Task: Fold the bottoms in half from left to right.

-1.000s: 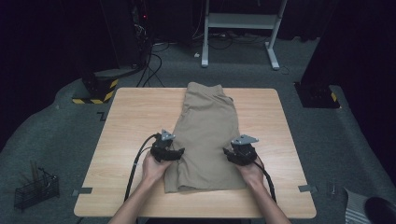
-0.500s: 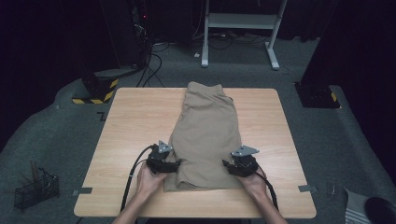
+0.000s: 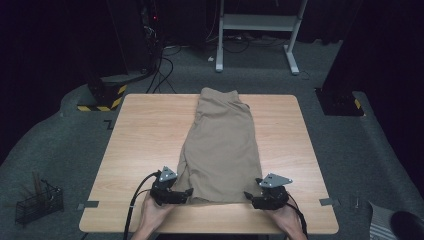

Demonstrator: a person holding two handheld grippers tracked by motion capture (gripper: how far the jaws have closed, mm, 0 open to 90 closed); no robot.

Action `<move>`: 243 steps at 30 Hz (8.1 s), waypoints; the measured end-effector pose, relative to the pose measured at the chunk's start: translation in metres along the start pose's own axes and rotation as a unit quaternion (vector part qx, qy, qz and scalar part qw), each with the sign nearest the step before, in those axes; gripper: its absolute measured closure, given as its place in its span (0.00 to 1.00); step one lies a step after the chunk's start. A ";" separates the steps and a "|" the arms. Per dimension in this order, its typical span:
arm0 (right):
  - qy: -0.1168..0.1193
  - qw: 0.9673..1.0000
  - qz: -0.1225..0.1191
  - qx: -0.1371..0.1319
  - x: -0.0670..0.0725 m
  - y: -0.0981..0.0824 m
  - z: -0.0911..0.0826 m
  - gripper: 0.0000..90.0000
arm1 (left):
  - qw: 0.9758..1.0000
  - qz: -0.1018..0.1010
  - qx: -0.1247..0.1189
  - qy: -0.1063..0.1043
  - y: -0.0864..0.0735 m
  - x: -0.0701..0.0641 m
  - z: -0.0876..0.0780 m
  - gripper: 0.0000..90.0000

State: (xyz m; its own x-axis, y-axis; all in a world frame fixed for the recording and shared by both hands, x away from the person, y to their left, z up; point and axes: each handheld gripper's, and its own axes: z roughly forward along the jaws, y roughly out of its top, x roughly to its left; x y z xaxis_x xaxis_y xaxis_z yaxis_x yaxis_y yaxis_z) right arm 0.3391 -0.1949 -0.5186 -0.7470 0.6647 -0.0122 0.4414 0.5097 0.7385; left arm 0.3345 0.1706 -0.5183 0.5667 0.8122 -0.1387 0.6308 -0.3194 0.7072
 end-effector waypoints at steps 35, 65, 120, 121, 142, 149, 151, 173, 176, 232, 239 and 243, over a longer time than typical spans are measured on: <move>0.019 0.999 -0.048 -0.014 0.010 0.008 0.010 0.93 | 0.998 0.020 -0.037 -0.037 -0.008 -0.009 -0.009 0.34; -0.015 0.999 0.021 -0.037 -0.017 0.019 0.014 0.29 | 0.998 0.011 -0.049 0.041 0.019 0.001 0.004 0.35; -0.058 0.996 0.073 -0.006 -0.086 0.100 0.047 0.93 | 0.998 -0.055 -0.012 0.003 0.128 0.062 0.053 0.94; -0.058 0.995 0.077 0.001 -0.088 0.097 0.055 0.93 | 0.999 -0.054 -0.003 0.009 0.126 0.064 0.061 0.94; -0.045 0.998 0.029 0.022 -0.048 0.063 0.037 0.94 | 1.000 0.014 0.009 0.000 0.091 0.037 0.046 0.92; -0.050 0.997 0.063 0.009 -0.057 0.060 0.042 0.66 | 1.000 0.014 -0.011 0.006 0.082 0.035 0.037 0.57; -0.051 0.997 0.054 -0.007 -0.053 0.057 0.029 0.63 | 1.000 0.016 -0.020 0.005 0.076 0.033 0.021 0.49; -0.034 0.999 0.015 -0.007 -0.004 0.001 -0.005 0.93 | 0.999 0.033 0.008 -0.013 0.018 -0.003 -0.007 0.89; -0.029 0.999 0.005 -0.035 -0.002 0.007 -0.015 0.95 | 0.999 0.039 -0.011 -0.026 0.028 -0.001 -0.018 0.93; -0.065 0.997 0.031 0.012 -0.013 0.022 0.019 0.65 | 0.998 0.056 0.010 0.023 0.022 -0.003 0.018 0.50; -0.072 0.996 0.037 -0.027 -0.019 0.034 0.009 0.69 | 0.999 0.035 -0.023 -0.001 0.040 0.003 0.004 0.51; -0.085 0.995 0.036 -0.048 -0.030 0.052 0.008 0.71 | 0.998 0.018 -0.063 -0.018 0.060 0.008 -0.005 0.51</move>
State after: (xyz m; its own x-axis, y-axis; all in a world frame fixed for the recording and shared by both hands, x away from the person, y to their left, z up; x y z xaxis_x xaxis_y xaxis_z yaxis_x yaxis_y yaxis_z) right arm 0.3886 -0.1843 -0.4848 -0.6164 0.7847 -0.0655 0.4348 0.4086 0.8025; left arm 0.3740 0.1603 -0.4733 0.6084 0.7821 -0.1343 0.5392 -0.2833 0.7931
